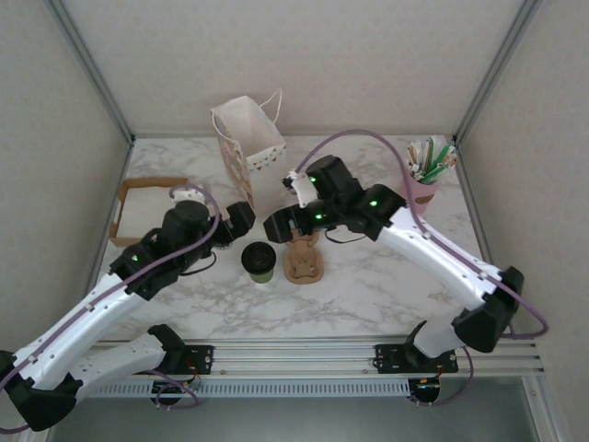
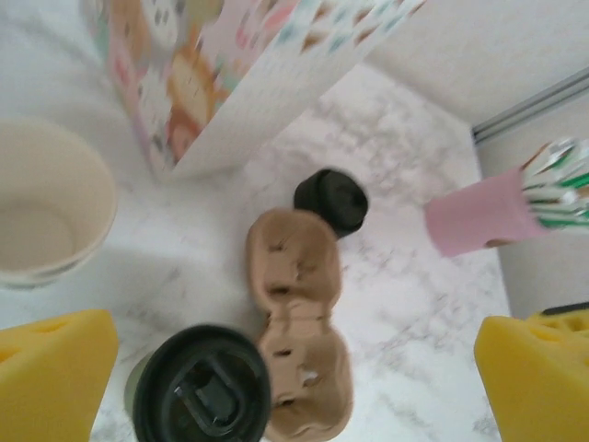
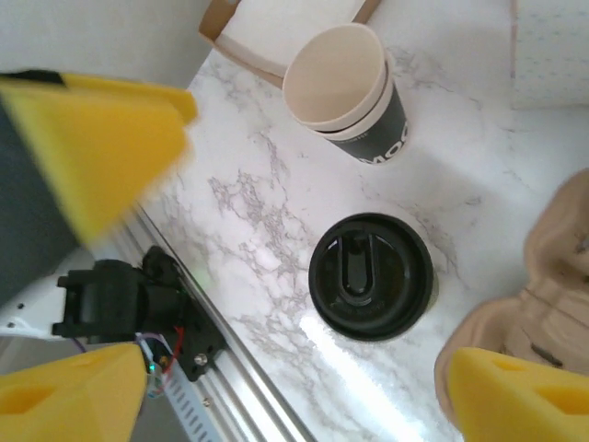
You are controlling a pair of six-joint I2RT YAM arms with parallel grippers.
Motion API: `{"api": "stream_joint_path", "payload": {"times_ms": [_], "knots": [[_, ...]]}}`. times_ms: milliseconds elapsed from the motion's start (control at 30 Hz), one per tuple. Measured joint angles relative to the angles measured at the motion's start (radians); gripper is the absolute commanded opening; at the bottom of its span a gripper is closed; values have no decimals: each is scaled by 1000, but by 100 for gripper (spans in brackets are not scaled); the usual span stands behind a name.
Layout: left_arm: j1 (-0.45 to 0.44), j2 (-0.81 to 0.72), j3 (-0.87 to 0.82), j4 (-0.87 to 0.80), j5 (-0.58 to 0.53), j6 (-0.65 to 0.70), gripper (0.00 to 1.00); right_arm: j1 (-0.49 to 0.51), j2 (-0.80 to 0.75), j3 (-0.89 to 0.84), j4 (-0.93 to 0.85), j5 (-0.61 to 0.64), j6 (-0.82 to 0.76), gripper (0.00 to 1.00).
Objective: Pack the takeout coffee
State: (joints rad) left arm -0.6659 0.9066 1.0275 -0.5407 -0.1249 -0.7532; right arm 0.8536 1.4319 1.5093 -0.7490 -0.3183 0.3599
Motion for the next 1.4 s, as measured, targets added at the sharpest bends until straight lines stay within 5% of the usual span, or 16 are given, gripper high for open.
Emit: {"api": "stream_joint_path", "payload": {"times_ms": [333,1000,1400], "knots": [[60,238,410,-101,-88,94,100,-167,-166,-18,-130,84,-20,99],[283,606,587,-149,2,146,87,-197,68,-45,-175,390,-12,99],[288,868,800,-261,9,188,48,-213,78,-45,-166,431,-13,99]]}}
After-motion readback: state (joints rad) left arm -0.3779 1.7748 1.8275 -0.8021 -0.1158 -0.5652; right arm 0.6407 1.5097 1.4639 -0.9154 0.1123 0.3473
